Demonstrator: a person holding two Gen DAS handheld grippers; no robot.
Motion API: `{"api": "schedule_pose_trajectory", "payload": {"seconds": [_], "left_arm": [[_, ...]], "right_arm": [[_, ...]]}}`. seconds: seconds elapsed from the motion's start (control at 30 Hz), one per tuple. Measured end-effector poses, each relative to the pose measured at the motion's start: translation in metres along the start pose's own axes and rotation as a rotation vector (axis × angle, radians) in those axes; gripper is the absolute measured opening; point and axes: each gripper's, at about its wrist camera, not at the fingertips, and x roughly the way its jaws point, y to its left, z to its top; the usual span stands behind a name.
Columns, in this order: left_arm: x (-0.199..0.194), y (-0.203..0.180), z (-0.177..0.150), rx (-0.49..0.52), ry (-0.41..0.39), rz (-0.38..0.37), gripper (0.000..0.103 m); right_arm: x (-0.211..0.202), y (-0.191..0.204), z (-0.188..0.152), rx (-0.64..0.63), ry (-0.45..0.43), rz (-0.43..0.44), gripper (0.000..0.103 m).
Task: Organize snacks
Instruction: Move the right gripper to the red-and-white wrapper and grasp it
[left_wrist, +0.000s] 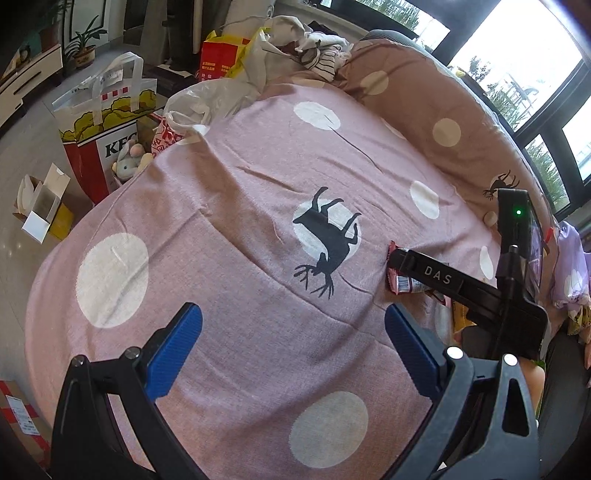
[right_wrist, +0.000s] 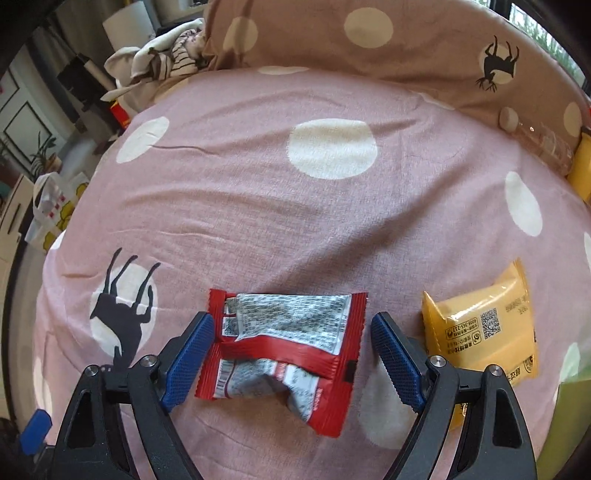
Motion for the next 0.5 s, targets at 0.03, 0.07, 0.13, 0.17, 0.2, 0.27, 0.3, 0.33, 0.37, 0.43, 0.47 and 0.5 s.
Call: {"api": "schedule_pose_trajectory", "payload": {"seconds": [0.03,0.07,0.13,0.17,0.2,0.27,0.3,0.33,0.37,0.43,0.47,0.5], "left_arm": [[0.000,0.000,0.000,0.003,0.001,0.001,0.100],[0.000,-0.001,0.000,0.006,0.001,0.004,0.100],[0.000,-0.003,-0.001,0.013,0.000,0.010,0.100],[0.000,-0.004,-0.001,0.018,0.001,0.014,0.100],[0.000,-0.004,-0.001,0.021,0.002,0.014,0.100],[0.001,-0.005,-0.002,0.025,0.006,0.011,0.100],[0.001,-0.006,-0.002,0.027,0.008,0.010,0.100],[0.001,-0.007,-0.002,0.030,0.010,0.010,0.100],[0.002,-0.009,-0.003,0.035,0.012,0.011,0.100],[0.003,-0.012,-0.005,0.043,0.016,0.012,0.100],[0.003,-0.014,-0.005,0.047,0.018,0.009,0.100],[0.003,-0.016,-0.007,0.055,0.022,0.003,0.100]], "right_arm": [[-0.002,0.001,-0.001,-0.008,-0.006,0.010,0.072],[-0.005,0.003,-0.003,-0.024,-0.015,0.000,0.060],[-0.012,0.003,-0.005,-0.032,-0.035,-0.007,0.053],[-0.017,0.002,-0.006,-0.023,-0.043,0.007,0.048],[-0.023,-0.001,-0.007,-0.006,-0.049,0.028,0.042],[-0.035,-0.009,-0.012,0.036,-0.044,0.090,0.036],[-0.042,-0.012,-0.017,0.052,-0.044,0.122,0.033],[-0.044,-0.013,-0.020,0.057,-0.047,0.134,0.033],[-0.050,-0.014,-0.028,0.057,-0.047,0.134,0.032],[-0.057,-0.016,-0.042,0.062,-0.046,0.137,0.032],[-0.062,-0.017,-0.052,0.073,-0.045,0.155,0.032],[-0.064,-0.020,-0.059,0.087,-0.043,0.170,0.032]]}}
